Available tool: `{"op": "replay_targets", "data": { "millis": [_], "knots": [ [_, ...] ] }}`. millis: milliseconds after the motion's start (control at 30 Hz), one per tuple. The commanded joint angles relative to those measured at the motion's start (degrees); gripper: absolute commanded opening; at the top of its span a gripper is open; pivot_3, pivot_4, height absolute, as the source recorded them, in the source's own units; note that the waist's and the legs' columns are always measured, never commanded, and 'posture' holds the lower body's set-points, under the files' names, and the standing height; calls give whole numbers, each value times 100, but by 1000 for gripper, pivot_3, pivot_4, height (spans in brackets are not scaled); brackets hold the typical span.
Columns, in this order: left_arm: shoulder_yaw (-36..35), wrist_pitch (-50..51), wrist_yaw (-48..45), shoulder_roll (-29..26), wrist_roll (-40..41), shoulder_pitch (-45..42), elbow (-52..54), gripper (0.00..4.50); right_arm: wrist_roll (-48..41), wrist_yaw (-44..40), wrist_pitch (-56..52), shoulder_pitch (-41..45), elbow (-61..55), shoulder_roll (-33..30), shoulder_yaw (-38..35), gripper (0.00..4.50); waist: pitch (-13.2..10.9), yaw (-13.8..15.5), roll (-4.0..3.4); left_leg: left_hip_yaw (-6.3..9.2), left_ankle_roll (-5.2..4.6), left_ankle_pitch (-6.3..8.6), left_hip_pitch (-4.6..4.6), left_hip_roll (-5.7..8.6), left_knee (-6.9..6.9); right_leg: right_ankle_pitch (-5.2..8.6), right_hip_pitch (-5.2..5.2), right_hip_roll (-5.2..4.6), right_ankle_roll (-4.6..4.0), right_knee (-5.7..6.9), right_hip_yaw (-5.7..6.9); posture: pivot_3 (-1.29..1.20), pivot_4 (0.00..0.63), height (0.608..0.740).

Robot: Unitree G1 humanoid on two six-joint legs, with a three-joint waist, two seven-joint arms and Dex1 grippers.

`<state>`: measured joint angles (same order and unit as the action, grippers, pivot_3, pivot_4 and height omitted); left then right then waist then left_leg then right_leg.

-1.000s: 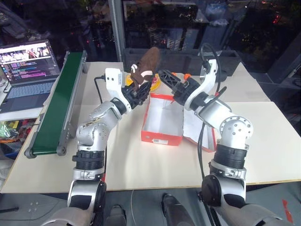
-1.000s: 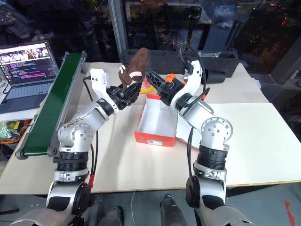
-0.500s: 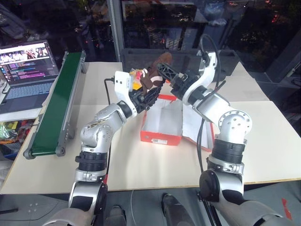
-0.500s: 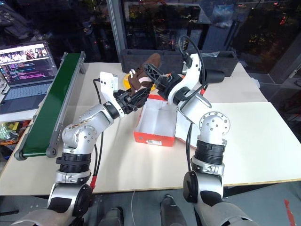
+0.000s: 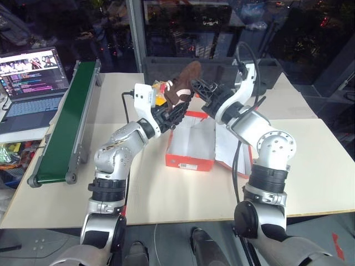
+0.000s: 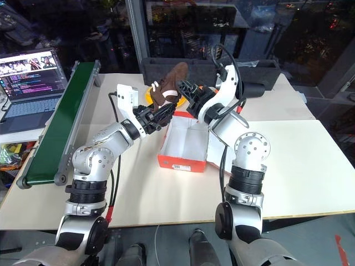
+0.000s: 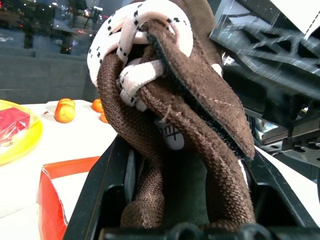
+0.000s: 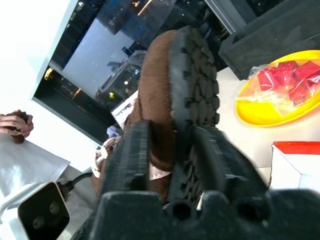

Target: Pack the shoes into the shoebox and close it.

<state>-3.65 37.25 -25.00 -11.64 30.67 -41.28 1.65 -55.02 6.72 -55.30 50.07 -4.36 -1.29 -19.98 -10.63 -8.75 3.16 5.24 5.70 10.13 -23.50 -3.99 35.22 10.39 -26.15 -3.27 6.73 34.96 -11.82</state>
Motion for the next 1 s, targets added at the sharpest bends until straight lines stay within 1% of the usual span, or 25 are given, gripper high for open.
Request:
{"op": "replay_targets", "data": {
  "millis": [33,267,333,367,500,733,833,900,1000],
  "knots": [
    [117,-100,-112,-18,-48,-20,261,1804,5,-102,258,12,-313,-24,95,517,0,0,0,0,0,0,0,0,0,0,0,0,0,0,0,0,150,710],
    [244,-235,-195,-76,-242,48,252,1804,-42,-67,384,-55,-429,15,147,517,0,-1,-1,0,0,0,0,0,0,0,0,0,0,0,0,0,150,710],
    [288,-312,-192,-112,-333,72,227,2760,-73,-24,418,-73,-458,46,120,490,0,-1,-1,0,0,0,0,0,0,0,0,0,0,0,1,0,150,710],
    [335,-355,-218,-148,-393,81,219,2988,-65,-6,445,-85,-475,51,113,490,0,1,-1,0,0,0,0,0,0,0,0,0,0,-1,0,0,150,710],
    [434,-477,-333,-282,-572,156,159,4452,63,18,480,-171,-484,-60,149,490,-1,1,-1,0,0,0,-1,0,-1,1,0,0,1,-1,0,0,150,710],
    [338,-720,-556,-631,-780,365,-24,4452,342,51,427,-282,-325,-391,131,490,-1,0,-2,0,0,0,-1,0,-1,1,-1,0,1,-1,0,0,150,710],
    [295,-667,-764,-788,-703,526,87,4452,583,189,139,-297,38,-696,166,490,-2,4,-3,0,0,0,0,0,-2,1,-1,0,1,-2,0,0,150,710],
    [344,-653,-947,-911,-669,664,207,4452,772,90,-56,-320,272,-942,328,490,-2,4,-3,0,0,0,0,0,-2,1,0,-1,0,-3,0,0,150,710],
    [445,-704,-1348,-1204,-663,952,385,4452,876,-127,-206,-283,704,-1128,378,490,-3,-11,-4,0,0,0,1,0,-3,2,-1,-1,-1,-2,0,0,150,710]
  ]
}}
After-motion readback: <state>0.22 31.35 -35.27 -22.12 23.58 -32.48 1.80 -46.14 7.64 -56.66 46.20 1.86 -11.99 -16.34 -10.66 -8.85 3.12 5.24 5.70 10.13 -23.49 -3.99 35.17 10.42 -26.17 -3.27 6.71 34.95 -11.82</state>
